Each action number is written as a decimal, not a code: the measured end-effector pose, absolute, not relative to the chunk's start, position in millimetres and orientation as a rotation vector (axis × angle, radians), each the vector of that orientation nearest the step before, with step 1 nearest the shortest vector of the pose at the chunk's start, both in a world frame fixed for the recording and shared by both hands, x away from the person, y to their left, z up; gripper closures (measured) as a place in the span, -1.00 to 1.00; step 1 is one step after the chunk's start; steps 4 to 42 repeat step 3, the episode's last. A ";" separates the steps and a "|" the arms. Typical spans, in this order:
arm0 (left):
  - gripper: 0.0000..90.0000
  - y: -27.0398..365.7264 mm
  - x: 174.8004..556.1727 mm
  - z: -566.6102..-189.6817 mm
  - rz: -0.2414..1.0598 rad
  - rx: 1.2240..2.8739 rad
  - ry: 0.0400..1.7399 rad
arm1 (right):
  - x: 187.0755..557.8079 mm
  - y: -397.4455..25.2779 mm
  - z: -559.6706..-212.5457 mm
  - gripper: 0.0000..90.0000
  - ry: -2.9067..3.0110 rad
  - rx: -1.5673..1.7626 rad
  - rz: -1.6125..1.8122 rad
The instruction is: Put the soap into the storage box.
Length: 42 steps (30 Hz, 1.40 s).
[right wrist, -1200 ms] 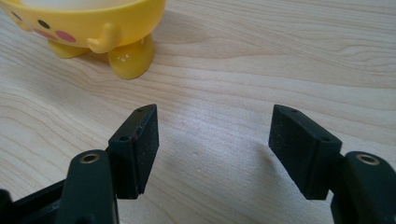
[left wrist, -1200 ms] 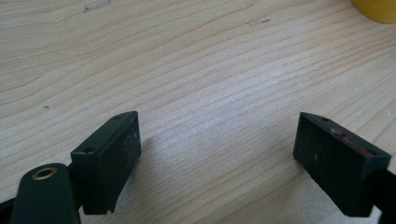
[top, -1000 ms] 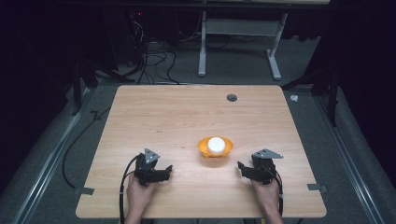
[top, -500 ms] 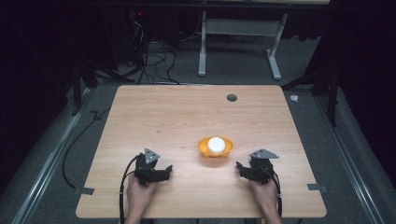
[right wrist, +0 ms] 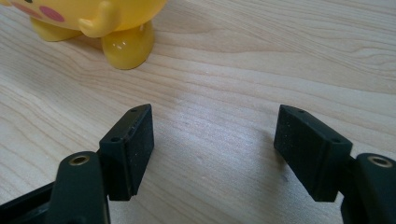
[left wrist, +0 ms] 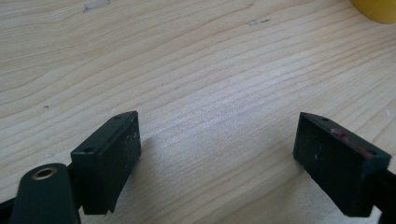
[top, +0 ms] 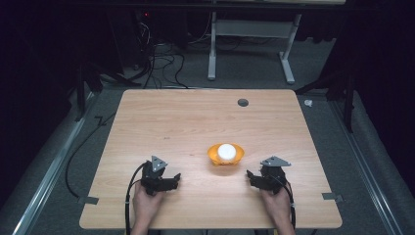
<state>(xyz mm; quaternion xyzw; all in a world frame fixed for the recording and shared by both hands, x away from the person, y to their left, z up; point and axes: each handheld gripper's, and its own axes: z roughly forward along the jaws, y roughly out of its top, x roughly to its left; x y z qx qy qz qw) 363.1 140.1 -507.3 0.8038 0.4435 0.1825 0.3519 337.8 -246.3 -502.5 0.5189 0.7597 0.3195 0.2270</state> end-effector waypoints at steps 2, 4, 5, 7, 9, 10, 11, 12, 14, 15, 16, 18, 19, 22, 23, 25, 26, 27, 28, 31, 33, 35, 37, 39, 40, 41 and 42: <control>-0.66 140.1 363.1 -507.3 0.472 2.081 1.148 | 337.8 -246.2 -502.4 -0.34 2.095 1.430 0.881; -0.66 140.1 363.1 -507.3 0.472 2.080 1.148 | 337.9 -246.2 -502.4 -0.34 2.098 1.426 0.883; -0.66 140.1 363.1 -507.3 0.472 2.080 1.148 | 337.9 -246.2 -502.4 -0.34 2.098 1.426 0.883; -0.66 140.1 363.1 -507.3 0.472 2.080 1.148 | 337.9 -246.2 -502.4 -0.34 2.098 1.426 0.883; -0.66 140.1 363.1 -507.3 0.472 2.080 1.148 | 337.9 -246.2 -502.4 -0.34 2.098 1.426 0.883; -0.66 140.1 363.1 -507.3 0.472 2.080 1.148 | 337.9 -246.2 -502.4 -0.34 2.098 1.426 0.883; -0.66 140.1 363.1 -507.3 0.472 2.080 1.148 | 337.9 -246.2 -502.4 -0.34 2.098 1.426 0.883; -0.66 140.1 363.1 -507.3 0.472 2.080 1.148 | 337.9 -246.2 -502.4 -0.34 2.098 1.426 0.883; -0.66 140.1 363.1 -507.3 0.472 2.080 1.148 | 337.9 -246.2 -502.4 -0.34 2.098 1.426 0.883; -0.66 140.1 363.1 -507.3 0.472 2.080 1.148 | 337.9 -246.2 -502.4 -0.34 2.098 1.426 0.883; -0.66 140.1 363.1 -507.3 0.472 2.080 1.148 | 337.9 -246.2 -502.4 -0.34 2.098 1.426 0.883; -0.66 140.1 363.1 -507.3 0.472 2.080 1.148 | 337.9 -246.2 -502.4 -0.34 2.098 1.426 0.883; -0.66 140.1 363.1 -507.3 0.472 2.080 1.148 | 337.9 -246.2 -502.4 -0.34 2.098 1.426 0.883; -0.66 140.1 363.1 -507.3 0.472 2.080 1.148 | 337.9 -246.2 -502.4 -0.34 2.098 1.426 0.883; -0.66 140.1 363.1 -507.3 0.472 2.080 1.148 | 337.9 -246.2 -502.4 -0.34 2.098 1.426 0.883; -0.66 140.1 363.1 -507.3 0.472 2.080 1.148 | 337.9 -246.2 -502.4 -0.34 2.098 1.426 0.883; -0.66 140.1 363.1 -507.3 0.472 2.080 1.148 | 337.9 -246.2 -502.4 -0.34 2.098 1.426 0.883; -0.66 140.1 363.1 -507.3 0.472 2.080 1.148 | 337.9 -246.2 -502.4 -0.34 2.098 1.426 0.883; -0.66 140.1 363.1 -507.3 0.472 2.080 1.148 | 337.9 -246.2 -502.4 -0.34 2.098 1.426 0.883; -0.66 140.1 363.1 -507.3 0.472 2.080 1.148 | 337.9 -246.2 -502.4 -0.34 2.098 1.426 0.883; -0.66 140.1 363.1 -507.3 0.472 2.080 1.148 | 337.9 -246.2 -502.4 -0.34 2.098 1.426 0.883; -0.66 140.1 363.1 -507.3 0.472 2.080 1.148 | 337.9 -246.2 -502.4 -0.34 2.098 1.426 0.883; -0.66 140.1 363.1 -507.3 0.472 2.080 1.148 | 337.9 -246.2 -502.4 -0.34 2.098 1.426 0.883; -0.66 140.1 363.1 -507.3 0.472 2.080 1.148 | 337.9 -246.2 -502.4 -0.34 2.098 1.426 0.883; -0.66 140.1 363.1 -507.3 0.472 2.080 1.148 | 337.9 -246.2 -502.4 -0.34 2.098 1.426 0.883; -0.66 140.1 363.1 -507.3 0.472 2.080 1.148 | 337.9 -246.2 -502.4 -0.34 2.098 1.426 0.883; -0.66 140.1 363.1 -507.3 0.472 2.080 1.148 | 337.9 -246.2 -502.4 -0.34 2.098 1.426 0.883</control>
